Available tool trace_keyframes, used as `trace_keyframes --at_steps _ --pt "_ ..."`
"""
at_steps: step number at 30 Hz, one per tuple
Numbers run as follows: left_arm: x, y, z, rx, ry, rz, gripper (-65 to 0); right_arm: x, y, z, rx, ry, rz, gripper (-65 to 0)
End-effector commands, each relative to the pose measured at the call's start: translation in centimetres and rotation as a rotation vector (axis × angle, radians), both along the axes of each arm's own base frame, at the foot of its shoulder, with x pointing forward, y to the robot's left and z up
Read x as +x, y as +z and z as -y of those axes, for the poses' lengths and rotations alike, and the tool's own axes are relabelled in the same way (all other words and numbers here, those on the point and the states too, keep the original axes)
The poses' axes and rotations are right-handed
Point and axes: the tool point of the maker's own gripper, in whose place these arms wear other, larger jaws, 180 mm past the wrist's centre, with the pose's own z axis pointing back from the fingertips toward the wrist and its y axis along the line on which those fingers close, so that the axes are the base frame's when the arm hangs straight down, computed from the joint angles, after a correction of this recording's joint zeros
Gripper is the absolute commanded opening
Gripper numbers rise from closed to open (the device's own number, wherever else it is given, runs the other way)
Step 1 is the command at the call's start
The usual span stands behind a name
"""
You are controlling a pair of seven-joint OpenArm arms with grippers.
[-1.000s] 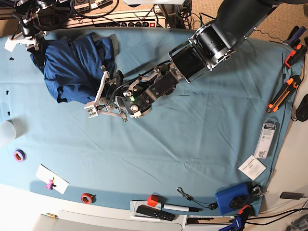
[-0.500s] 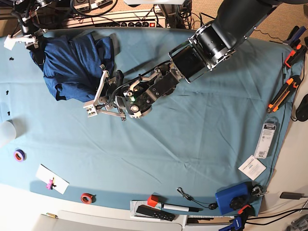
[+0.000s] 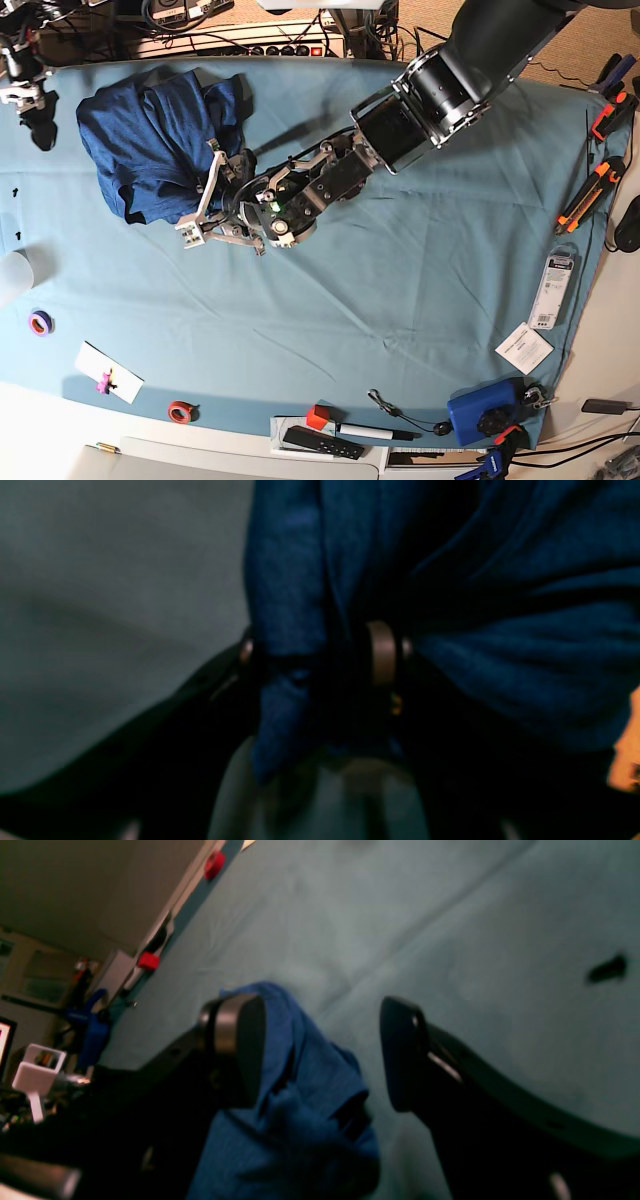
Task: Layout the t-shirt on the table in an organized manner, then fold the t-shirt properly
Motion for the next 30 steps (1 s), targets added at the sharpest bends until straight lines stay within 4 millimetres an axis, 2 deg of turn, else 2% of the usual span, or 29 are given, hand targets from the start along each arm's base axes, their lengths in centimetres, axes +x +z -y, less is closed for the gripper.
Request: trace_keyframes --at_steps 1,5,9,14,19,22,24,26,28,30 --pt "1.2 3.0 1.6 -0.059 -0.012 0.066 -38.9 0.5 2.4 1.2 -0.058 -0.001 0.051 -28.9" --pt "4.1 4.4 1.1 -0.041 0.094 0.139 -37.8 0.7 3.6 2.2 -0.099 0.006 0.051 -28.9" --pt "6.5 5.3 0.1 -0.001 0.18 0.202 -27.3 1.1 4.2 2.7 -0.12 0.006 0.053 -28.9" --pt "6.6 5.0 -0.3 0.029 0.184 0.199 -26.8 2.0 3.3 2.8 -0.132 0.003 0.002 -28.9" --pt "6.0 4.2 -0.8 0.08 0.165 0.174 -27.4 4.2 2.6 0.9 -0.132 0.091 -0.015 -28.9" --pt "6.0 4.2 -0.9 0.083 0.165 0.173 -29.1 5.9 0.8 -0.5 -0.173 0.159 -0.104 -29.1" --pt "6.0 4.2 -0.9 0.085 0.164 0.174 -30.6 6.8 -0.6 -1.6 -0.202 0.224 -0.181 -34.8" --pt "5.9 4.4 -0.9 0.087 0.162 0.175 -30.7 7.7 -1.3 -2.8 -0.221 0.284 -0.218 -45.7" --pt "6.0 4.7 -0.9 0.081 0.165 0.178 -30.7 8.4 -1.4 -3.7 -0.228 0.32 -0.219 -56.8" --pt "6.4 5.2 -1.0 0.067 0.178 0.178 -30.7 8.9 -1.1 -3.7 -0.236 0.321 -0.199 -64.7"
